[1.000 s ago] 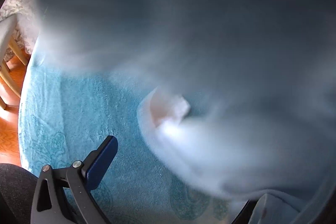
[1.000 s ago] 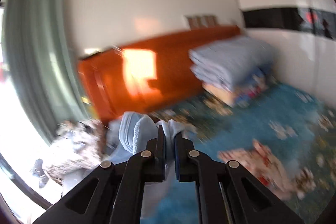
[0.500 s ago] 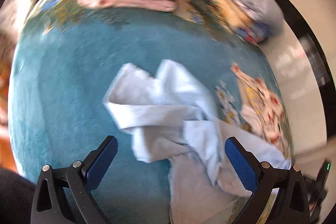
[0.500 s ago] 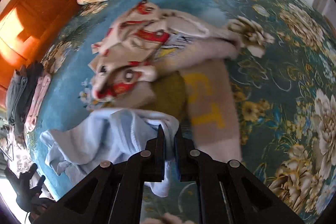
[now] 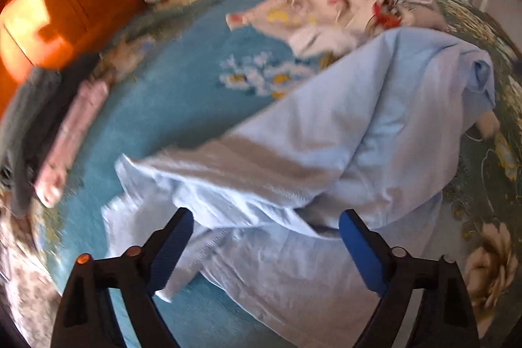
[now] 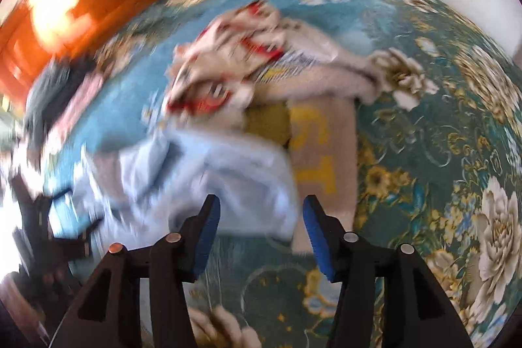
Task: Fold clothes
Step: 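Pull the light blue T-shirt out of the heap with the right gripper, then grasp the T-shirt with the left gripper while the right gripper holds it up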
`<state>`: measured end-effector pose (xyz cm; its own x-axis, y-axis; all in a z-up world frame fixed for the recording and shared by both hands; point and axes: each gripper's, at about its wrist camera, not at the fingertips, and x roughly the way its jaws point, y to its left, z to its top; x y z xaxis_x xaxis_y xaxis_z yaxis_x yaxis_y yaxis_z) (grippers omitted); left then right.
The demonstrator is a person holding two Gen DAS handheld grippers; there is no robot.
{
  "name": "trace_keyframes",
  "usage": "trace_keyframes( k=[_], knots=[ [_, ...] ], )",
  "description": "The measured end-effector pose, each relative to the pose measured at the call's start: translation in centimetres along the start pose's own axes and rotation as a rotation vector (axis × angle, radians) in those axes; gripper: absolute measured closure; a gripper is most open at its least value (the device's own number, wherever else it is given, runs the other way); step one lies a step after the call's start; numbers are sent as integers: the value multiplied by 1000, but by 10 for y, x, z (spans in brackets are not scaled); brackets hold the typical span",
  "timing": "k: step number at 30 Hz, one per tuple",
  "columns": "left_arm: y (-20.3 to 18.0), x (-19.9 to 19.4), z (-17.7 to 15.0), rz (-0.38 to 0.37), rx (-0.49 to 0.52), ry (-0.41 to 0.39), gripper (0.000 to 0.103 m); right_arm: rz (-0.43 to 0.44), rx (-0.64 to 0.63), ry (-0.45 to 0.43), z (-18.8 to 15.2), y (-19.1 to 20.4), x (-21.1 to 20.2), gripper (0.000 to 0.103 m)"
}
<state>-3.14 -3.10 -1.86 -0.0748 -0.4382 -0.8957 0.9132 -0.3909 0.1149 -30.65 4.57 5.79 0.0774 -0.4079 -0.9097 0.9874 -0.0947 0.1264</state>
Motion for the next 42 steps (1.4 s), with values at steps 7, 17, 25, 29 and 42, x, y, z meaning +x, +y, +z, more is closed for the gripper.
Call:
trace_keyframes(
  k=[7, 17, 25, 29, 42],
  knots=[
    [-22, 1, 3, -46, 106, -16, 14, -110, -107, 34, -26, 8, 45, 48],
    [-97, 12, -6, -53, 380, -2, 20, -163, -74, -5, -14, -3, 79, 48],
    [-99, 24, 9, -81, 304, 45, 72, -193, -8, -84, -2, -4, 52, 84],
    [-88, 13, 14, -116, 237, 19, 96, -171, 6, -107, 5, 0, 34, 97],
    [61, -121, 78, -70, -69, -349, 98, 11, -29, -410, 84, 57, -77, 100]
  ],
)
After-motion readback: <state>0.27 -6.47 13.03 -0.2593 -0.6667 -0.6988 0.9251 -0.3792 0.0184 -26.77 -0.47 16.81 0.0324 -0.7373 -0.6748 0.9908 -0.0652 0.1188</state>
